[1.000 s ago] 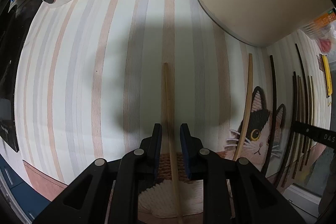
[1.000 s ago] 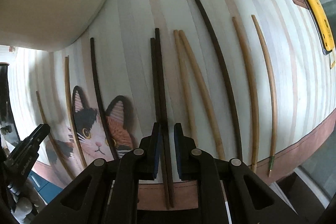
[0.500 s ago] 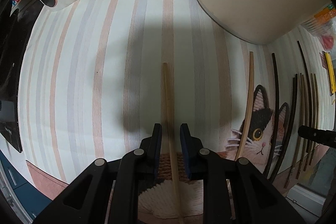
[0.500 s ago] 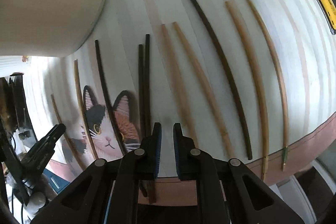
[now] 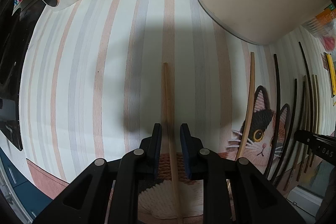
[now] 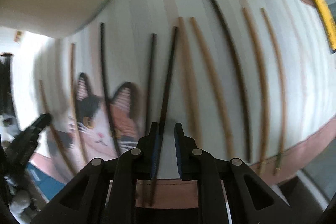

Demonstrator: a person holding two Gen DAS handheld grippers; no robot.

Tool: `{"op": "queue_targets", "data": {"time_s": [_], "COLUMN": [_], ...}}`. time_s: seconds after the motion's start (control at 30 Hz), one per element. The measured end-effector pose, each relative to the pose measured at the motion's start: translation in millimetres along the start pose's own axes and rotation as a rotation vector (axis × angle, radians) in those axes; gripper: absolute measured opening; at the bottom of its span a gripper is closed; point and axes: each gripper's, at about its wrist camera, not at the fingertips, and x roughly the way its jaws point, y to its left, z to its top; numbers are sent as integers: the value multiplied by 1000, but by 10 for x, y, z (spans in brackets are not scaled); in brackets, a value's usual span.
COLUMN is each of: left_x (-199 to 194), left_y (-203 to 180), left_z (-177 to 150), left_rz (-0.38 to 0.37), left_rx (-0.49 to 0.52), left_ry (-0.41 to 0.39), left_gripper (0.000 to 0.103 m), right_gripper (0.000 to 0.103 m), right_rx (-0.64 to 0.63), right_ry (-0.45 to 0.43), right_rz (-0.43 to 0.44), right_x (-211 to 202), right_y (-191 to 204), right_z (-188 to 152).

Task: Organize utensils
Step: 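Lift the wooden chopstick with the left tool while the right tool lifts the dark chopstick, then carry both chopsticks over the beige holder and drop them in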

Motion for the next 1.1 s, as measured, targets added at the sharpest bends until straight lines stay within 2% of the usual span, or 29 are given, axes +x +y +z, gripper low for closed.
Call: {"op": "queue_targets", "data": {"time_s": [0.03,0.17,0.23,0.27,0.3,0.33,0.47,0.6,0.93,1.1], "left_x": [-2,1,0,-2,-3,-3,-69,-297,-1088,-1387], "left_y": [2,-52,-94,-108,-123,-128,-90,-18,-68,-131], "left_z": [-1,-18,-19,-17,-24,-25,-44,-134,-301,-320], "left_rz": [2,36,45,46,41,43,65,80,195,215], "left_rx": [-1,15,27,27,26,22,10,-17,-64,-103], "left_ry": [-1,-11,-22,-27,-31,-34,-64,-119,-342,-415], "left_gripper": [17,17,14,12,4,4,4,4,4,4], "right_gripper": [13,15,15,13,10,7,5,5,5,5], "right_rx": [-12,-26,-48,-56,-55,-47,1,36,-46,-95], "right_ry": [-4,4,-4,-8,-8,-8,-42,-117,-387,-488], "right_rz": [-32,-47,-81,-88,-93,-101,-57,-27,-31,-27], "right_x": [6,3,-9,9,11,10,-42,-236,-989,-1259], "right_y": [8,80,167,202,242,263,242,160,222,277], "right_z": [-13,-14,-6,29,29,29,-38,-145,-544,-607]}}
